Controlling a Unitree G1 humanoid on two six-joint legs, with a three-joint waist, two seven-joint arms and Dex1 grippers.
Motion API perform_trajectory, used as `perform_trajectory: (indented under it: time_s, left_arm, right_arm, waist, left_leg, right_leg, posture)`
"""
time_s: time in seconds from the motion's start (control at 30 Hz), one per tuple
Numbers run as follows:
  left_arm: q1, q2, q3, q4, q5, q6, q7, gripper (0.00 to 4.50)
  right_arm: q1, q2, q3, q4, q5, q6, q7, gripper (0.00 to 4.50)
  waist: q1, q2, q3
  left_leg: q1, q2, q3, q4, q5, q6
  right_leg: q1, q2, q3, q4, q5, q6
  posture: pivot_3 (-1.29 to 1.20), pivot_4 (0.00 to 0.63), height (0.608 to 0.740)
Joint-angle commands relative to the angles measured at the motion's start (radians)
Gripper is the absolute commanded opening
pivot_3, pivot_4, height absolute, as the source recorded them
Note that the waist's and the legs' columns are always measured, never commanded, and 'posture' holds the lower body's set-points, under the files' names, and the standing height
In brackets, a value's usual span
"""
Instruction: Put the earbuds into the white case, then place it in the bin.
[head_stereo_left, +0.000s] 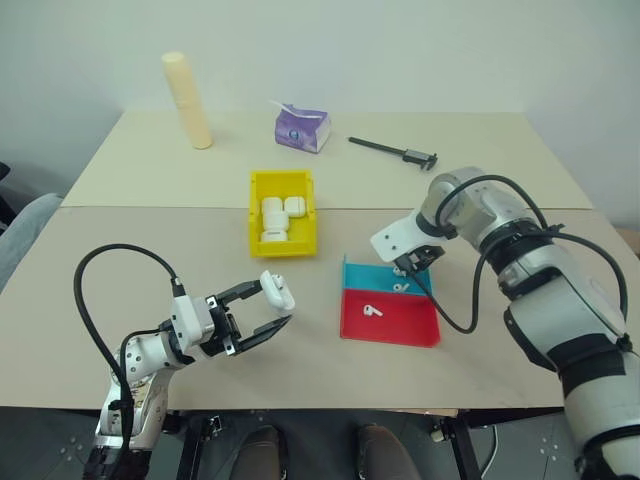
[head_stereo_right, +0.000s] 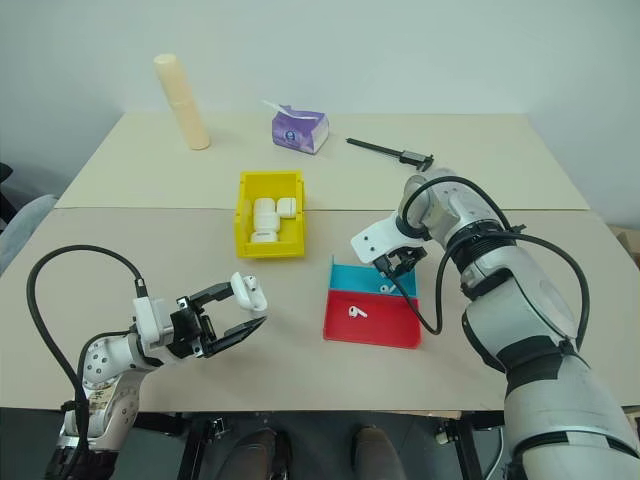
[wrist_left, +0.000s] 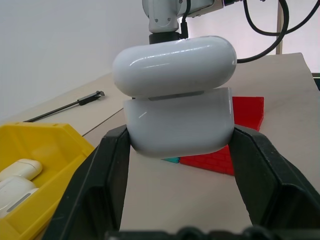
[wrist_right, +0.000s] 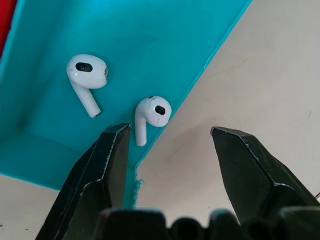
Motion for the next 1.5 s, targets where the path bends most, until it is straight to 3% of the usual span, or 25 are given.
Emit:
perform_trajectory:
  time_s: [0.03,0.27,0.4,1.17,1.27,1.5]
  left_arm:
    - [-0.009,0.009,-0.003,-0.036,-0.003,-0.022,0.010,2.71]
    - [-0.020,0.010,-0.013,-0.023,0.002,-0.029,0.010,2.71]
    - [-0.022,0.013,-0.013,-0.019,0.005,-0.031,0.009,2.71]
    - [-0.016,0.014,-0.020,-0.018,0.019,-0.043,0.023,2.71]
    - [-0.017,0.015,-0.022,-0.018,0.019,-0.042,0.024,2.71]
    - [-0.024,0.016,-0.025,-0.013,0.022,-0.043,0.027,2.71]
  right_arm:
    - [-0.020,0.002,-0.034,-0.004,0.008,-0.025,0.012,3.09]
    - [-0.002,0.006,-0.044,-0.017,0.008,-0.033,0.017,3.09]
    - [0.005,0.004,-0.043,-0.013,0.002,-0.034,0.008,2.19]
    - [0.032,0.002,-0.043,-0.019,-0.042,-0.078,-0.013,2.19]
    - [0.038,0.005,-0.052,-0.020,-0.036,-0.077,-0.012,1.67]
    - [0.042,0.003,-0.053,-0.019,-0.037,-0.081,-0.017,1.67]
  waist:
    - [0.000,0.000,0.000]
    - [0.000,0.000,0.000]
    - [0.000,0.000,0.000]
    - [0.000,0.000,0.000]
    - [0.000,0.000,0.000]
    - [-0.001,0.000,0.000]
  left_leg:
    - [0.000,0.000,0.000,0.000,0.000,0.000]
    - [0.000,0.000,0.000,0.000,0.000,0.000]
    - [0.000,0.000,0.000,0.000,0.000,0.000]
    - [0.003,0.000,0.001,0.000,0.001,-0.001]
    - [0.003,0.000,0.001,0.000,0.001,-0.001]
    - [0.004,0.000,0.001,0.000,0.001,-0.002]
  right_leg:
    - [0.000,0.000,0.000,0.000,0.000,0.000]
    - [0.000,0.000,0.000,0.001,0.000,0.000]
    - [0.000,0.000,0.000,0.001,0.000,0.000]
    - [0.000,0.000,0.001,0.005,-0.001,-0.001]
    - [0.000,0.000,0.001,0.005,-0.001,-0.001]
    - [0.000,0.000,0.001,0.006,-0.001,-0.001]
  posture:
    - [0.00,0.150,0.740]
    - [0.00,0.150,0.740]
    - [0.00,0.150,0.740]
    - [0.00,0.150,0.740]
    - [0.00,0.150,0.740]
    - [0.00,0.150,0.740]
